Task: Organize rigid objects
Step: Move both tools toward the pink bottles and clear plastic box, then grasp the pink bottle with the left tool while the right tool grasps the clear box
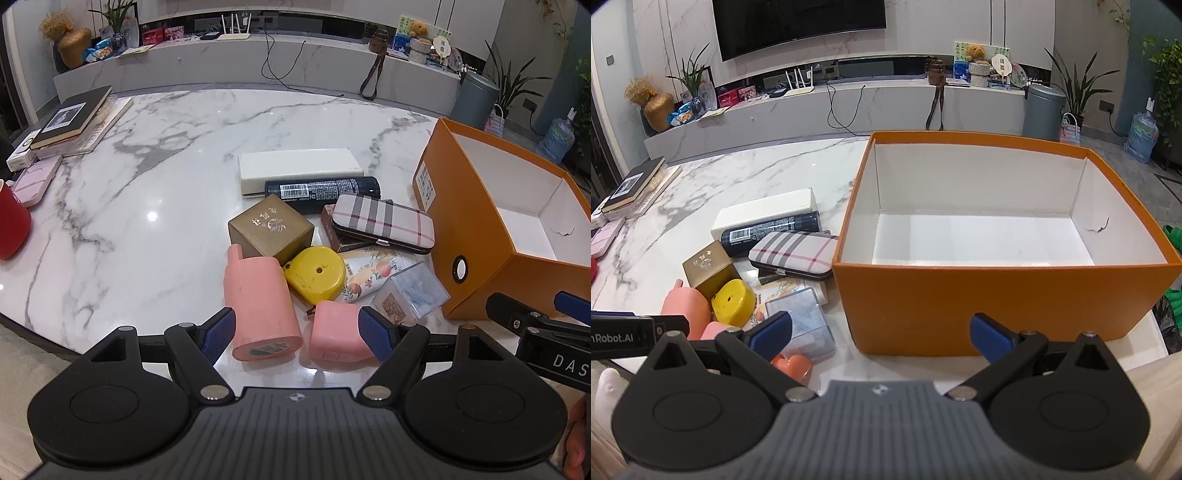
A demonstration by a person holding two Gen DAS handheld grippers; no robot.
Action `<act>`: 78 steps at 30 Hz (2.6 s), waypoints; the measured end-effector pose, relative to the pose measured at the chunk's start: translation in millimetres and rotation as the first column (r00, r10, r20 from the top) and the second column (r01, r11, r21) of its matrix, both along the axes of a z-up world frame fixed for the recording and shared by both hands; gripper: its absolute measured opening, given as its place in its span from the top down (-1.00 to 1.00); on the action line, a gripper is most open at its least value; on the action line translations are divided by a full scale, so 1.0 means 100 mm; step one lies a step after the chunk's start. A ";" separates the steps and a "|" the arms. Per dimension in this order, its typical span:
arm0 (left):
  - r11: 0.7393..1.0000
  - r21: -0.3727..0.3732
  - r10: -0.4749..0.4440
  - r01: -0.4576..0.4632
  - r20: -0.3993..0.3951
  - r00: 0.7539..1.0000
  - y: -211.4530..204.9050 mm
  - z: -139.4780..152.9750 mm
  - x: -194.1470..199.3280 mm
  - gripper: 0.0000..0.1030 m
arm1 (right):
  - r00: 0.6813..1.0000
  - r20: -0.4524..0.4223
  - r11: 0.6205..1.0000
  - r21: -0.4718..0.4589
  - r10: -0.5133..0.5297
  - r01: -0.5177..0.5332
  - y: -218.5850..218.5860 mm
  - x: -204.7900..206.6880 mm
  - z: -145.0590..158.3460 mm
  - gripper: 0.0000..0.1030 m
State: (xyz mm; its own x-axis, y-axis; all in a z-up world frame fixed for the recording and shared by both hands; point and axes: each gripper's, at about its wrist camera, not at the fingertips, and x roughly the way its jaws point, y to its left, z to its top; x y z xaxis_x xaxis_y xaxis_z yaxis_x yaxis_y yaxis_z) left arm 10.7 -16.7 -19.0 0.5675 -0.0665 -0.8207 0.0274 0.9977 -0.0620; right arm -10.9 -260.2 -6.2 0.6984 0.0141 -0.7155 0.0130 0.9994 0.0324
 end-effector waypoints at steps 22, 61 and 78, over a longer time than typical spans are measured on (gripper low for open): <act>0.942 -0.298 0.039 -0.156 -0.363 0.931 0.21 -0.33 0.36 -0.36 | 0.961 -0.187 0.975 0.130 0.201 -0.178 0.33 0.47 -0.31 -0.10; 0.961 -0.231 0.056 -0.153 -0.378 0.924 0.02 -0.62 0.57 -0.29 | 0.946 -0.201 0.967 0.068 0.256 -0.247 0.40 0.51 -0.51 -0.13; 0.971 -0.235 -0.007 -0.056 -0.258 0.966 0.00 -0.38 0.39 -0.01 | 0.945 -0.119 0.952 0.078 0.303 -0.296 0.38 0.33 -0.36 0.08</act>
